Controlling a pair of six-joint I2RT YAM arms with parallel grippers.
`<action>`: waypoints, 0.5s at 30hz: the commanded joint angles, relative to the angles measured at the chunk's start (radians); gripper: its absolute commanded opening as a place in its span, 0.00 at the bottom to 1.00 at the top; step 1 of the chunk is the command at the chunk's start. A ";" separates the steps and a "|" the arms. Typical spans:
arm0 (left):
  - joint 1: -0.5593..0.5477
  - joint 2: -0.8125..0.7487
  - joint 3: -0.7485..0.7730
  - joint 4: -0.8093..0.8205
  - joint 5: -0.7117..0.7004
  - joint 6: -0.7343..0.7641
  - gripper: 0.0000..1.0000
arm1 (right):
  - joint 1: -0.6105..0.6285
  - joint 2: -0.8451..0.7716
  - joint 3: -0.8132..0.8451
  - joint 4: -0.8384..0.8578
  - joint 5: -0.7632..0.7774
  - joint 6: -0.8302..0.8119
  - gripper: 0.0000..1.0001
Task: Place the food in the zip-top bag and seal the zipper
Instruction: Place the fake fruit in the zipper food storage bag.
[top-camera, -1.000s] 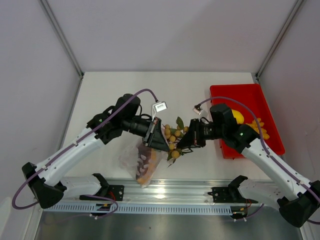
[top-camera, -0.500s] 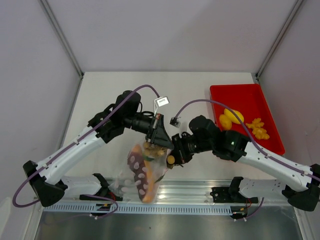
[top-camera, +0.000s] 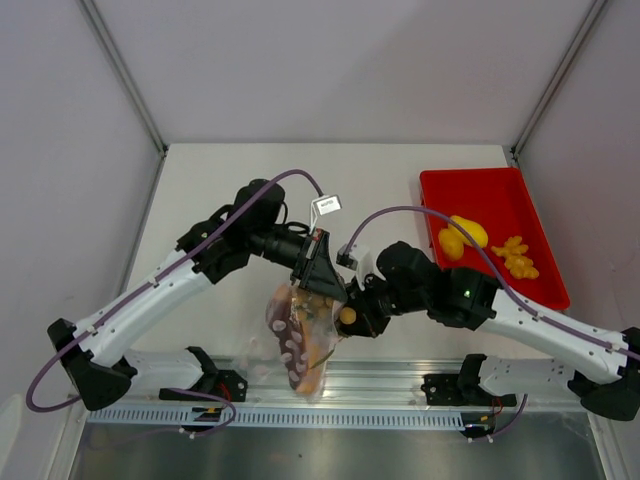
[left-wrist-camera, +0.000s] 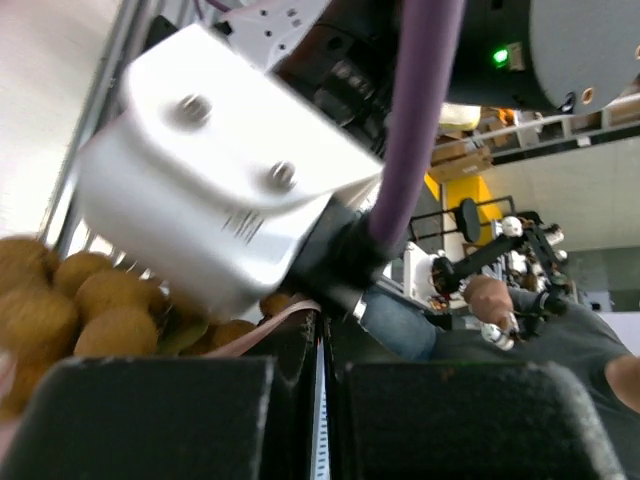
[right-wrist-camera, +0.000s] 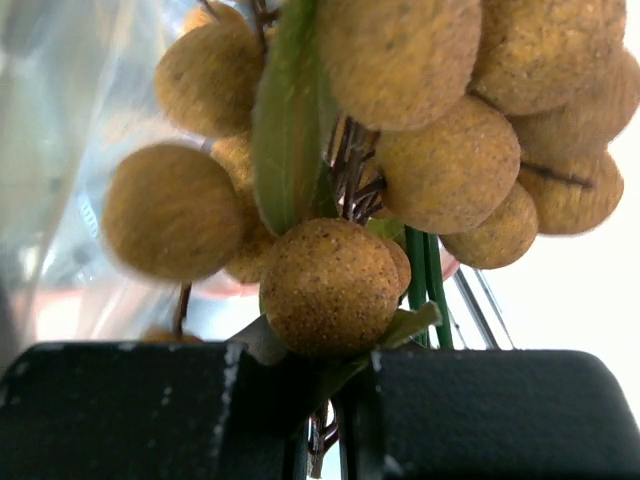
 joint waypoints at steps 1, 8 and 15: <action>0.003 -0.033 0.033 -0.058 -0.136 0.079 0.01 | 0.023 -0.079 0.006 -0.001 0.011 -0.048 0.00; 0.003 -0.050 0.043 -0.193 -0.355 0.150 0.01 | 0.058 -0.145 0.013 -0.115 -0.029 -0.034 0.00; 0.005 -0.029 0.094 -0.189 -0.305 0.179 0.00 | 0.081 -0.086 -0.003 -0.091 -0.084 -0.006 0.00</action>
